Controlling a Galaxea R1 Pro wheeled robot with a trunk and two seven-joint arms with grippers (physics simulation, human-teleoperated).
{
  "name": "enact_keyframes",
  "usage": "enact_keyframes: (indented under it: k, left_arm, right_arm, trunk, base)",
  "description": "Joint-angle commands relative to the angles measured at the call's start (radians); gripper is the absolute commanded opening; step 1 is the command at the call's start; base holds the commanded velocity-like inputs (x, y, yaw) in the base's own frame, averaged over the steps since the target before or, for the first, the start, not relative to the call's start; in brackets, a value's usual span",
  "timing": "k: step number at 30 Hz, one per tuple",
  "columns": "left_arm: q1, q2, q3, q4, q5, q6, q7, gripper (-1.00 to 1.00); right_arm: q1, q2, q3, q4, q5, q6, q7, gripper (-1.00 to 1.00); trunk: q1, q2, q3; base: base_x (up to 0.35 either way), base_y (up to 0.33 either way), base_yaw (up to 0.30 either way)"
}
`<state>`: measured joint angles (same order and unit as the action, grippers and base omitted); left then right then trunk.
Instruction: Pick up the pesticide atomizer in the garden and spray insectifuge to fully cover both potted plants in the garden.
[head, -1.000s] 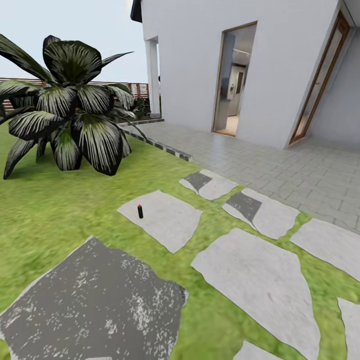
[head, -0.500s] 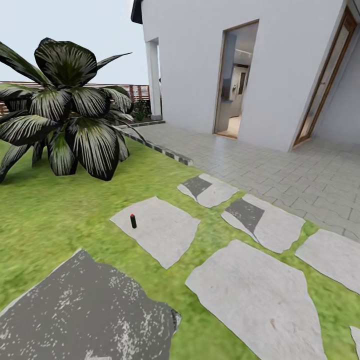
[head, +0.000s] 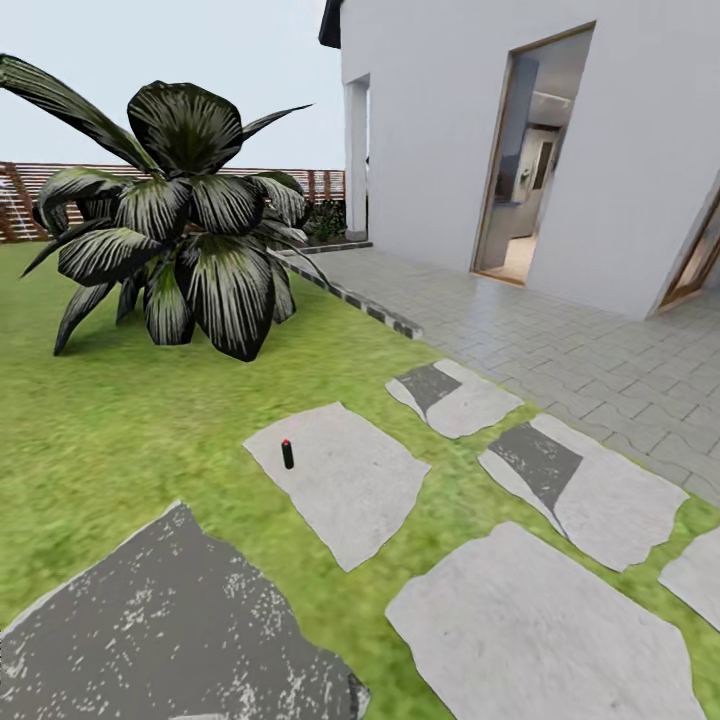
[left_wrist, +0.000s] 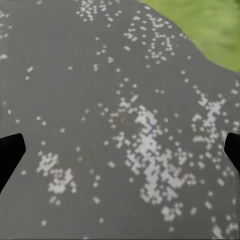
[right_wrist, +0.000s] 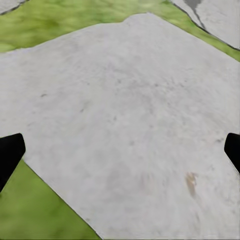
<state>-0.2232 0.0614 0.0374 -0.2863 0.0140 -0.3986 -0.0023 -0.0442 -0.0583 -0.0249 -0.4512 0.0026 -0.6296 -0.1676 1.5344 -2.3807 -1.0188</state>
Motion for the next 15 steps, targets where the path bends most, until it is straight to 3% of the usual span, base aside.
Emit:
enact_keyframes:
  k: [1,15]
  left_arm:
    - [-0.001,0.000,0.002,0.001,0.001,-0.003,0.000,1.00]
    - [-0.001,0.000,0.002,0.001,0.001,-0.003,0.000,1.00]
  right_arm:
    - [0.000,0.000,0.000,0.000,0.001,-0.002,-0.003,1.00]
    - [0.000,0.001,0.000,0.000,0.001,-0.002,-0.003,1.00]
  trunk:
    - [0.000,0.000,-0.001]
    - [0.000,0.000,-0.008]
  base:
    - [0.331,-0.158,0.279]
    - [0.331,-0.159,0.276]
